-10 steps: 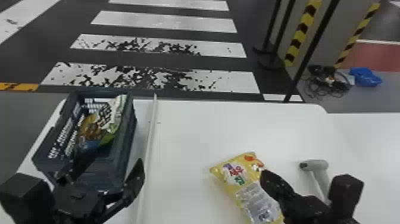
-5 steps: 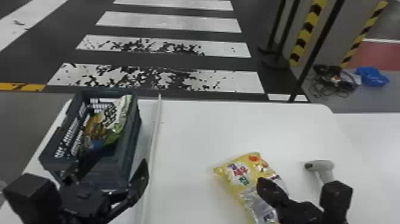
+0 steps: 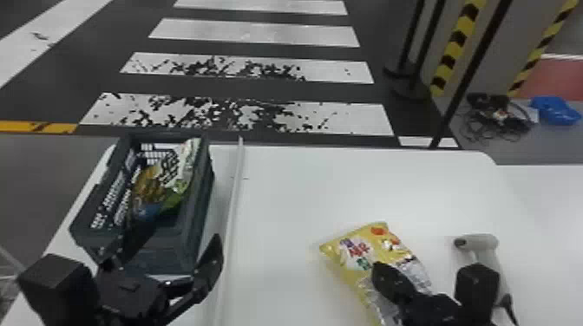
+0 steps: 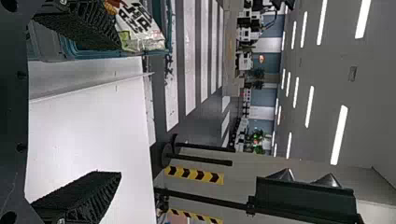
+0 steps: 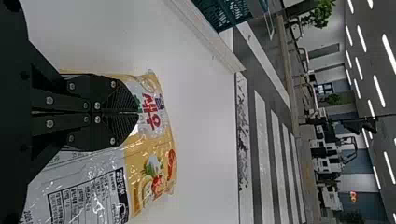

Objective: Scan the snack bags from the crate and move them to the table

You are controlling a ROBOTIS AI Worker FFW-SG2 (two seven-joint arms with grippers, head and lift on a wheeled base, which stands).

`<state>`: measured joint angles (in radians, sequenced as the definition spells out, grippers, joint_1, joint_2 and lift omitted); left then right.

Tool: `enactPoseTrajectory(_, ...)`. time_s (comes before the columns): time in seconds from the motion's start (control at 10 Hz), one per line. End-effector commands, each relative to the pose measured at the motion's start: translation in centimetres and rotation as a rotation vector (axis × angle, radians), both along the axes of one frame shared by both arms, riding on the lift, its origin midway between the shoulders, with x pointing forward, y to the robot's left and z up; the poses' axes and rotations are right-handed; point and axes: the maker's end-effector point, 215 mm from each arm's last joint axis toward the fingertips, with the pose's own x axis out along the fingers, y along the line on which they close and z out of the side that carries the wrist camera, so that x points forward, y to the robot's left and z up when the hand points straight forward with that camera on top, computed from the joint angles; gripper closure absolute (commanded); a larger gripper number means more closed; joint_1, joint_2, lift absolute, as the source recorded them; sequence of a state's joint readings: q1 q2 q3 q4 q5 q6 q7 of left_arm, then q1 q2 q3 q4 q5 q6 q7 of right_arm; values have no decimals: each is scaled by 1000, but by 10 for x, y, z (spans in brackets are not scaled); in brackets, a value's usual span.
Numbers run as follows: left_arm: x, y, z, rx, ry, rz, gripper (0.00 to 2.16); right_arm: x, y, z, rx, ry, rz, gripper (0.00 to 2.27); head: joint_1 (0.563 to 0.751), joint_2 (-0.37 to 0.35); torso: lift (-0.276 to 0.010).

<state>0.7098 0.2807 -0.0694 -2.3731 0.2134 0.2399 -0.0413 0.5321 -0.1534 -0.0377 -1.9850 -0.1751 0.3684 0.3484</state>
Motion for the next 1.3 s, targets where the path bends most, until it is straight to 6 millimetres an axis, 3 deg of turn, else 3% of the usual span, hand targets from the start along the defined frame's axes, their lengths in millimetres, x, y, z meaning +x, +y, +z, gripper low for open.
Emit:
enactPoseTrajectory(0.0,-1,1,0,0,-1,2,33,4,7,-14,-19,20,7,2236,695,-41,-95)
enactPoseTrajectory(0.4,-1,3,-1,0,-6,5,33,26,-6,-43,-72,58,-103,2240,695,-36,-95)
enactPoseTrajectory(0.8,0,4,-2,-3,-11,8,33,51,-38,-28,-107,22,-272,2240,695,-70,-95)
enactPoseTrajectory(1.2,-1,4,-2,-3,-15,8,33,59,-57,-28,-114,19,-352,2240,695,-100,-95)
